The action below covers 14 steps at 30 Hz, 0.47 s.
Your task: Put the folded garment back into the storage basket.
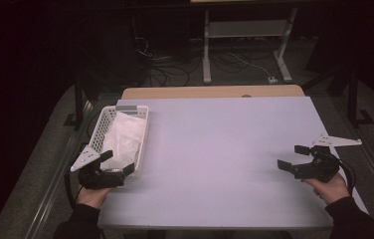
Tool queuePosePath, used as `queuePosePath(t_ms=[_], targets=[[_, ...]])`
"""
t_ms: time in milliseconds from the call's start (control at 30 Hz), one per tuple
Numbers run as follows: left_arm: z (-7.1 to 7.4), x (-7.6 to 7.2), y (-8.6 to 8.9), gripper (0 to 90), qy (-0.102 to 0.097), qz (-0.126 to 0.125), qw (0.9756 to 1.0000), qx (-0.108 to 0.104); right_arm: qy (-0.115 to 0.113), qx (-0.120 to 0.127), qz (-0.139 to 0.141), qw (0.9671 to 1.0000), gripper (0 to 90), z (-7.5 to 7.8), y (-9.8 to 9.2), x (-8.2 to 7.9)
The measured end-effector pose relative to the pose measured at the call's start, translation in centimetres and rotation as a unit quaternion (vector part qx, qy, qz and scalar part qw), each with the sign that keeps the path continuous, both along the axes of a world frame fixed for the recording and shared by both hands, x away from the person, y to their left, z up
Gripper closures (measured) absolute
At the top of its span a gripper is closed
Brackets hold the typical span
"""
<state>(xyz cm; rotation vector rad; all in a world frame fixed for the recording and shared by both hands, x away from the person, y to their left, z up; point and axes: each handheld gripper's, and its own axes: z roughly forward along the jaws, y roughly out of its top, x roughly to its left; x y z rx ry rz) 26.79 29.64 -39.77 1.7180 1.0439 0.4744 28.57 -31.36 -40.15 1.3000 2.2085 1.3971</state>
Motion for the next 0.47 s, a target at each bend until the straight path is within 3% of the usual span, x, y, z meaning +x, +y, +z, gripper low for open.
queuePosePath(t_ms=[267, 467], targets=[[0.0, -0.1, 0.0, 0.0, -0.001, 0.001, 1.0000, -0.001, -0.004, -0.013, -0.024, 0.9996, 0.0, -1.5, -1.9, -1.4], [0.0, -0.1, 0.0, 0.0, -0.002, 0.001, 1.0000, -0.004, -0.006, -0.017, -0.028, 0.9995, 0.0, -2.1, -2.2, -1.8]])
